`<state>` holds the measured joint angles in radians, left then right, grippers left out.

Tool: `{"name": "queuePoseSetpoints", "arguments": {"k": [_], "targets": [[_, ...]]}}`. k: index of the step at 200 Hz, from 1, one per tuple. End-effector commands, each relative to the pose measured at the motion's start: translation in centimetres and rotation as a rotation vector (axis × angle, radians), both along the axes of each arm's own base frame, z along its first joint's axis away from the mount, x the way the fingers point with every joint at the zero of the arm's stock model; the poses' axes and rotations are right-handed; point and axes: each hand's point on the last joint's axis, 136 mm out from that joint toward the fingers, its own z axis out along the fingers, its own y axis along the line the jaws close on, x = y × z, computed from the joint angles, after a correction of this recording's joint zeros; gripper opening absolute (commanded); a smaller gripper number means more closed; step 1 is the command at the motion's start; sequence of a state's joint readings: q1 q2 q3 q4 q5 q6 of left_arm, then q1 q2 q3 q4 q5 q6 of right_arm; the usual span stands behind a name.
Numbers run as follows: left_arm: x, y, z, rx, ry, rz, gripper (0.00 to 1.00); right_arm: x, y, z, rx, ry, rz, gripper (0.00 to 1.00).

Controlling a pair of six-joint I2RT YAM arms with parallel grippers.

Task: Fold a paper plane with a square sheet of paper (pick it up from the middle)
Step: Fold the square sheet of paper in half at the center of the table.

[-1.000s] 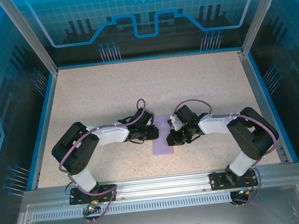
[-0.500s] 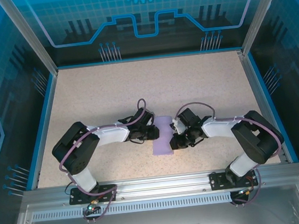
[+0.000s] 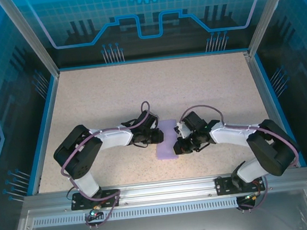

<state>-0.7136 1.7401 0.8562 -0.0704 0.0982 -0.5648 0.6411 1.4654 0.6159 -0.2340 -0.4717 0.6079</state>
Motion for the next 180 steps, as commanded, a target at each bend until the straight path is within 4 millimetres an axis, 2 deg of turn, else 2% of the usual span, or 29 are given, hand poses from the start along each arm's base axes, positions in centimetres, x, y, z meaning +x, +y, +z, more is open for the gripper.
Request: {"name": "queuePoseSetpoints", "arguments": {"k": [1, 27, 63, 109, 134, 163, 180], "targets": [[-2.8, 2.6, -4.1, 0.131, 0.118, -0.027, 0.25, -0.3, 0.6, -0.6, -0.005, 0.021, 0.009, 0.09], [-2.6, 2.5, -4.0, 0.127, 0.115, -0.028, 0.25, -1.6, 0.2, -1.6, -0.032, 0.042, 0.036, 0.08], [-2.8, 2.6, -4.1, 0.131, 0.117, -0.031, 0.24, -3.1, -1.6, -2.9, -0.105, 0.072, 0.053, 0.08], [-2.9, 2.8, -4.2, 0.132, 0.118, -0.025, 0.24, -4.1, -3.3, -4.0, -0.178, 0.091, 0.056, 0.08], [-3.0, 2.8, -4.1, 0.132, 0.116, -0.025, 0.24, -4.0, -3.2, -2.5, -0.156, 0.069, 0.058, 0.08], [-3.0, 2.8, -3.9, 0.128, 0.114, -0.024, 0.24, -1.8, -1.2, 0.8, -0.016, 0.01, 0.007, 0.08], [-3.0, 2.9, -3.9, 0.128, 0.114, -0.021, 0.24, -0.4, 0.2, 1.5, 0.039, -0.009, -0.019, 0.08]]}}
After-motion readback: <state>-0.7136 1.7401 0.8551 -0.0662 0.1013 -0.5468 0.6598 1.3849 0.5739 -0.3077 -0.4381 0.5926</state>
